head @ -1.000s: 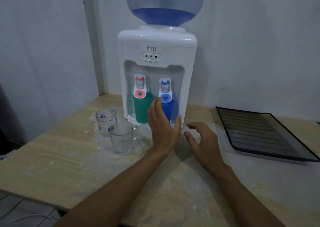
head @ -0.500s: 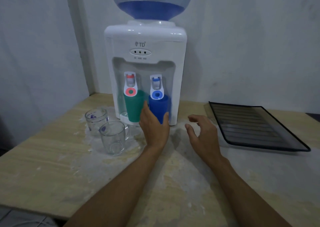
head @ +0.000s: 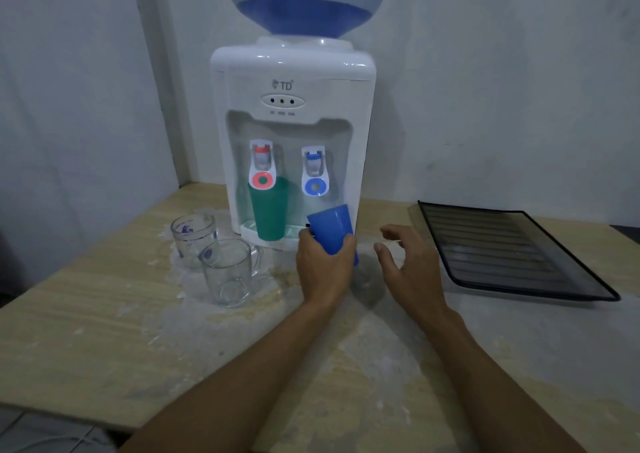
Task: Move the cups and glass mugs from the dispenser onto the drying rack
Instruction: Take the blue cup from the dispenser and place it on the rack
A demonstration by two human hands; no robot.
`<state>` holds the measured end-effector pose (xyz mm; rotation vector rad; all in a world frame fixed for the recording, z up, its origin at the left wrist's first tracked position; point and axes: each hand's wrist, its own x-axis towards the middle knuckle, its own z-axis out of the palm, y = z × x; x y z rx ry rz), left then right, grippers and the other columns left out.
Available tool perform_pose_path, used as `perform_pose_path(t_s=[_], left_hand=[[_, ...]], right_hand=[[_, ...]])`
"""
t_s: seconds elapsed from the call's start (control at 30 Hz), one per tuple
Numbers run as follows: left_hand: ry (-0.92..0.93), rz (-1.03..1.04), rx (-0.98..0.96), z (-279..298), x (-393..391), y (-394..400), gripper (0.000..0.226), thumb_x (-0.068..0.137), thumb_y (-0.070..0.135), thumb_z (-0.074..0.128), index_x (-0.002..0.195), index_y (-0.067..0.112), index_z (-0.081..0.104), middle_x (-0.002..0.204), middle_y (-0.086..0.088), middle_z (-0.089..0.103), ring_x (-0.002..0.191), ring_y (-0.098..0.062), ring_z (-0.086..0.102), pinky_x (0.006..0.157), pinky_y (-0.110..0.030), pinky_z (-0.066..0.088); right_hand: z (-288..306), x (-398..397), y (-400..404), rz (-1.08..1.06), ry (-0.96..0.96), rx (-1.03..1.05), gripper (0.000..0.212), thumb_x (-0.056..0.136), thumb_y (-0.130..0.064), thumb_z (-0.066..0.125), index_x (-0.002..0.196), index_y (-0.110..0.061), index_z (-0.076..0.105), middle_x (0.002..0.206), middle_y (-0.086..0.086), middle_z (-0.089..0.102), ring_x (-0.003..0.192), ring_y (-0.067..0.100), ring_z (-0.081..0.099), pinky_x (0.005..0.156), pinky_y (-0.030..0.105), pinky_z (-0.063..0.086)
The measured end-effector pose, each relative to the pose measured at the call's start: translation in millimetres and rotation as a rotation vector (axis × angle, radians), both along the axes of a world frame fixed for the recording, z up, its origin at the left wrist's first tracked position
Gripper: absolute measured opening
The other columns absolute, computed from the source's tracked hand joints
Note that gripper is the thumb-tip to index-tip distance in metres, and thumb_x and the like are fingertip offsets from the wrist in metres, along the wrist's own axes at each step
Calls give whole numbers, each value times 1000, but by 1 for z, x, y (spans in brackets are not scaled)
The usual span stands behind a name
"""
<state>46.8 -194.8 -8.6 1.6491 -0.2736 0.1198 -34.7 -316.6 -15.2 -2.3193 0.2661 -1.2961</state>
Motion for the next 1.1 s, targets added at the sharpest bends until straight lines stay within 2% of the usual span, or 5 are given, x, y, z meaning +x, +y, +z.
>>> perform_pose_path(t_s=[0.33, 0.47, 0.6, 0.9, 1.1], left_hand=[[-151, -176, -161, 7, -17, 5, 53, 79, 31, 88, 122, 26, 56, 111, 10, 71, 97, -1, 71, 80, -14, 56], [-239, -194, -147, 9, -17, 7, 58, 73, 34, 91, 120, 27, 58, 113, 9, 72, 100, -5, 73, 84, -21, 60], [-256, -210, -124, 9, -18, 7, 62, 71, 34, 93, 122, 22, 59, 114, 7, 72, 101, -6, 73, 87, -30, 63], [-210, -283, -256, 23, -10, 15, 67, 84, 32, 85, 143, 24, 52, 114, 4, 68, 97, -6, 71, 77, -17, 57], [-102, -381, -247, 15, -1, 13, 62, 77, 55, 79, 129, 27, 63, 115, -6, 74, 104, -23, 72, 90, -42, 63]], right_hand=[[15, -13, -3, 274, 64, 543, 39, 97, -30, 67, 135, -20, 63, 121, 0, 73, 114, 9, 69, 102, 39, 57], [19, -17, -10, 420, 150, 451, 49, 96, -16, 70, 143, -25, 57, 133, -4, 70, 125, 16, 67, 103, 51, 56], [21, -17, -1, 422, 165, 382, 63, 87, -7, 80, 143, -23, 56, 130, -13, 70, 120, 11, 68, 103, 43, 57], [27, -23, -10, 507, 208, 542, 56, 82, -20, 87, 134, -28, 66, 125, -4, 73, 113, 17, 72, 99, 46, 60], [32, -24, -19, 613, -67, 944, 51, 82, -22, 85, 128, -12, 68, 126, 17, 73, 114, 41, 71, 96, 54, 60]])
